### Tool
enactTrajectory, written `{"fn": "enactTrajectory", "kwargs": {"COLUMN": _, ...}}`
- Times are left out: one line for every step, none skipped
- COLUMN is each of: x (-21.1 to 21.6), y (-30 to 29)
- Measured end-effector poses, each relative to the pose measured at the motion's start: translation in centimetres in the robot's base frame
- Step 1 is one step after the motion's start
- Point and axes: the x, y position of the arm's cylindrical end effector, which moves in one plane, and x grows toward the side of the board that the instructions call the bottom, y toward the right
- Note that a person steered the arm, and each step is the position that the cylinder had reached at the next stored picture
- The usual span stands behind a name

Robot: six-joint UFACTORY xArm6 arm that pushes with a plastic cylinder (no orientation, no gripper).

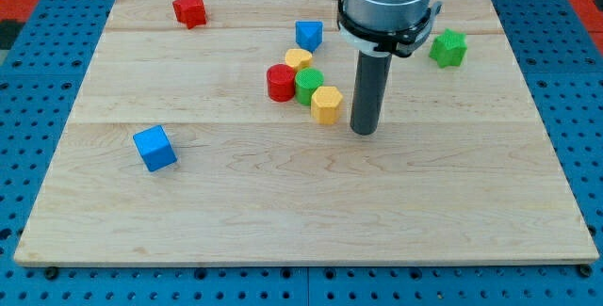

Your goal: Keep yellow hexagon on right to yellow heart

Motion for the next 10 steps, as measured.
{"fn": "enactTrajectory", "kwargs": {"x": 0.6, "y": -0.2}}
{"fn": "enactTrajectory", "kwargs": {"x": 1.1, "y": -7.1}}
{"fn": "enactTrajectory", "kwargs": {"x": -1.3, "y": -9.0}}
{"fn": "enactTrajectory", "kwargs": {"x": -1.5, "y": -3.8}}
{"fn": "enactTrajectory", "kwargs": {"x": -1.4, "y": -3.3}}
{"fn": "enactTrajectory", "kwargs": {"x": -1.4, "y": -1.4}}
{"fn": "enactTrajectory", "kwargs": {"x": -1.6, "y": 3.4}}
{"fn": "enactTrajectory", "kwargs": {"x": -1.7, "y": 5.2}}
{"fn": "enactTrajectory", "kwargs": {"x": -3.1, "y": 1.8}}
{"fn": "enactTrajectory", "kwargs": {"x": -4.4, "y": 1.7}}
